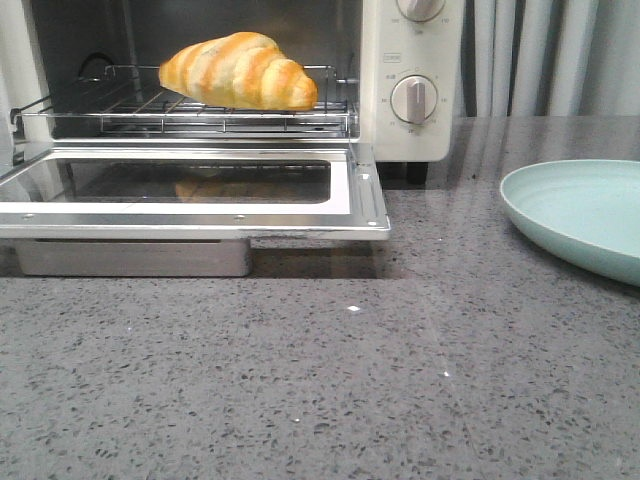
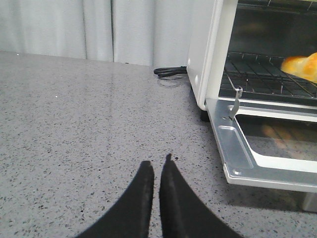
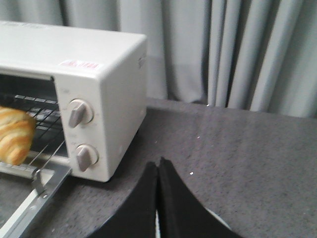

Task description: Put bread in oven

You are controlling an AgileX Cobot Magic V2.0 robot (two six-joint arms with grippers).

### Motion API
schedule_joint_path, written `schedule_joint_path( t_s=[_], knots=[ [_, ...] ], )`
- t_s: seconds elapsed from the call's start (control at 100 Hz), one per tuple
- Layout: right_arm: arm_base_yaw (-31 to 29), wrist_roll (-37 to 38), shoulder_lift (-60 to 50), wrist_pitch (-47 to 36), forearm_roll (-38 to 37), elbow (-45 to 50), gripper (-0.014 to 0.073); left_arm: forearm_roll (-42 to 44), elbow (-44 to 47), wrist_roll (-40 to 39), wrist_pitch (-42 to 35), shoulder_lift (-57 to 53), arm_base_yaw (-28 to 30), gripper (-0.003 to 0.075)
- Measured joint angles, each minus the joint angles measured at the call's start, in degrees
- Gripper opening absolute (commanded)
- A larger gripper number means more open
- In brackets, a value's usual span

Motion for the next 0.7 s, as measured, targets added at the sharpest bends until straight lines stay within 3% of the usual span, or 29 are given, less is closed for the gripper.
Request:
schedule_joint_path(
  t_s=[0.21,0.45,0.7],
  knots=[
    [-10.08,-2.86,-7.32,-13.79,5.28,12.43,-0.0073,0.00,0.00,0.00,0.00,0.00,0.00,-0.0020],
    [-14.81,-5.30,-19.40,-15.73,5.76,24.60,-0.0073,0.00,0.00,0.00,0.00,0.00,0.00,-0.0020],
    [-15.17,-5.58,-26.43,-17.49,5.85,33.62,-0.0073,0.00,0.00,0.00,0.00,0.00,0.00,-0.0020]
  ],
)
